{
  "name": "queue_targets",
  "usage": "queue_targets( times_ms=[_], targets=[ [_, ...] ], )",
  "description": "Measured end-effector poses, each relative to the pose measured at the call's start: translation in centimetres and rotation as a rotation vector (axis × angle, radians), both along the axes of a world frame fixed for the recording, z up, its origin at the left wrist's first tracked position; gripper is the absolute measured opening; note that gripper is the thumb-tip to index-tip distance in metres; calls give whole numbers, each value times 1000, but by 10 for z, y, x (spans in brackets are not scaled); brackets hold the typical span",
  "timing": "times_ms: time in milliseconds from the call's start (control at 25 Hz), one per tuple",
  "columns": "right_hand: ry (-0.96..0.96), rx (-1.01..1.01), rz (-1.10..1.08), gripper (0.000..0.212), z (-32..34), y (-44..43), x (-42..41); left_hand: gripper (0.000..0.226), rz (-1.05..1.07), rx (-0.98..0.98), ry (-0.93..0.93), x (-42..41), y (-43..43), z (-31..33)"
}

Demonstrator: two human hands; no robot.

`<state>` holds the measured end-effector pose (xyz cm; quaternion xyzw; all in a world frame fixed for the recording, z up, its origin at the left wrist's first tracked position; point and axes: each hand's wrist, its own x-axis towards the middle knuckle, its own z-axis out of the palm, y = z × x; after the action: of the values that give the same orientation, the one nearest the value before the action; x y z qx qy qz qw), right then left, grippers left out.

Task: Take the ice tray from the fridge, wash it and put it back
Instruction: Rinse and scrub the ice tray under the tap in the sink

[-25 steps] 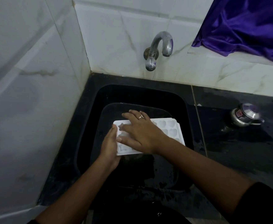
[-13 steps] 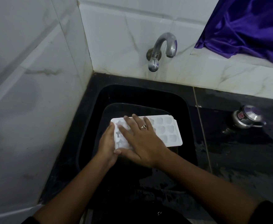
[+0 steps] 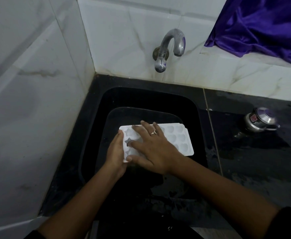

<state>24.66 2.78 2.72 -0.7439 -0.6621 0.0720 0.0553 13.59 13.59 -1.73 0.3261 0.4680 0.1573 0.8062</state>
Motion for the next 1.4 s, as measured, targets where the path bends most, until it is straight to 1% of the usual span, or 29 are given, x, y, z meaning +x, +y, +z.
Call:
queue_targets(
  times_ms=[80, 160, 200, 280, 360, 440, 520, 600, 680, 800, 880, 960, 1040, 1160, 1280, 1400],
  targets=[
    [6, 27, -12, 62, 6, 5, 6, 58, -5, 34, 5, 0, -2, -2],
    [18, 45, -53, 65, 9, 14, -2, 60, -14, 48, -21, 2, -1, -2],
    [16, 41, -51, 67, 8, 15, -8, 60, -2, 22, -46, 3, 1, 1],
    [-17, 32, -3, 69, 3, 10, -11, 57, 58, -27, -23, -1, 6, 2],
    [-18, 38, 25, 63, 7, 6, 0, 55, 53, 16, -9, -4, 6, -3],
    [26, 59, -12, 58, 13, 12, 2, 55, 33, 53, -23, -3, 1, -4],
    [42, 63, -39, 61, 12, 18, -8, 56, 29, 43, -50, -1, 1, -2],
    [6, 42, 2, 66, 5, 14, -13, 55, 58, -10, -47, -4, 6, 2],
    [-11, 41, 35, 63, 6, 9, -3, 54, 46, 24, -28, -7, 7, -1],
    [65, 70, -33, 60, 12, 18, -3, 52, 45, 55, -22, -6, 0, 0],
    [72, 58, -42, 64, 6, 20, -14, 54, 60, 14, -34, -3, 3, 2],
    [25, 47, 5, 67, -1, 13, -13, 54, 89, -24, -25, -6, 10, -3],
    [17, 61, 9, 62, 3, 12, -5, 52, 61, 19, -21, -9, 8, -8],
    [73, 77, -70, 62, 7, 22, -12, 54, 34, 52, -45, -5, 3, -9],
    [38, 52, -11, 66, 2, 17, -15, 55, 52, 9, -57, -6, 10, -10],
    [25, 45, -7, 62, 9, 18, -1, 53, 34, 58, -38, -6, 7, -11]
  ],
)
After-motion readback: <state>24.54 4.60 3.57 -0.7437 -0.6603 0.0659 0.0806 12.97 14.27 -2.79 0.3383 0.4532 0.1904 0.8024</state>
